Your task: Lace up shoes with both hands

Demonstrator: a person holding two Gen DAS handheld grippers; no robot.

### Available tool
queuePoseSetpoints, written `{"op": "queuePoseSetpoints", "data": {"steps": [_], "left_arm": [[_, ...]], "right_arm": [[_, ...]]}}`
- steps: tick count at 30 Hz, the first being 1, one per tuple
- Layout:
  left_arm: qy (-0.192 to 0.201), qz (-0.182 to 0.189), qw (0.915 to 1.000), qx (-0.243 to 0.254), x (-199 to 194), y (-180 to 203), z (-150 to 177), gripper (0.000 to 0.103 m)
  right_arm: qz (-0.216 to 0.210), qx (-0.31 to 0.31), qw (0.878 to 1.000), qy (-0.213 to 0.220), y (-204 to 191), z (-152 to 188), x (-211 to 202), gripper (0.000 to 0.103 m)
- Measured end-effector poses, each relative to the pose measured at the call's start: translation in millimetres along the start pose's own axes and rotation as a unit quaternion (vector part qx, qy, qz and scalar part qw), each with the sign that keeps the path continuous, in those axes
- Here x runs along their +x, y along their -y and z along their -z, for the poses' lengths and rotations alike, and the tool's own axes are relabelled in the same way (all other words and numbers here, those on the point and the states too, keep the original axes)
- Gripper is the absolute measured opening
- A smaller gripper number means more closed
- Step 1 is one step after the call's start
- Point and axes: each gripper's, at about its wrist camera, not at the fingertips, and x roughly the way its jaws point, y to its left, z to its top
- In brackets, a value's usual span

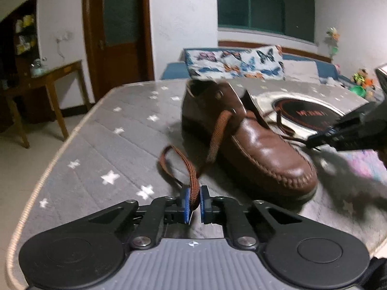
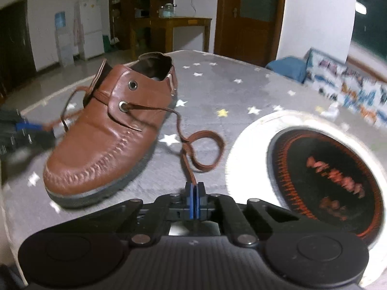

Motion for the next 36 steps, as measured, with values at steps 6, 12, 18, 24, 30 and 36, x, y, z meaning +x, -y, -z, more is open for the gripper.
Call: {"op": "queuePoseSetpoints", "data": {"steps": [6,12,18,24,30,36], "left_arm": [[0.03,-0.074,0.9948,0.064,-14.8,10.2,-20.8,0.009],[0.065,-0.147,0.9809,0.11,-29.3,14.2,-45.9,0.009],[0.11,-0.183,0.9691,0.123,-48.1,10.8,-71.5,0.009],[0.156,-0.183,0.9632,0.12,-67.9,9.1,-95.5,0.009],[0.21,-0.167,0.957,0.111,-85.6,11.5,-129.6,0.009],[0.26,-0.131,0.9519,0.096,-104.5,15.9,-160.9,0.009]], "right_arm": [[0.096,-0.116,0.988,0.039,-15.6,0.8,-26.4,0.002],[0.202,-0.245,0.944,0.086,-29.3,-5.5,-47.7,0.002],[0.266,-0.329,0.897,0.131,-34.8,-23.9,-64.7,0.002],[0.3,-0.358,0.866,0.179,-39.6,-52.3,-83.3,0.002],[0.315,-0.38,0.842,0.217,-51.1,-74.7,-91.6,0.002],[0.335,-0.417,0.803,0.264,-70.2,-86.7,-92.1,0.002]]}}
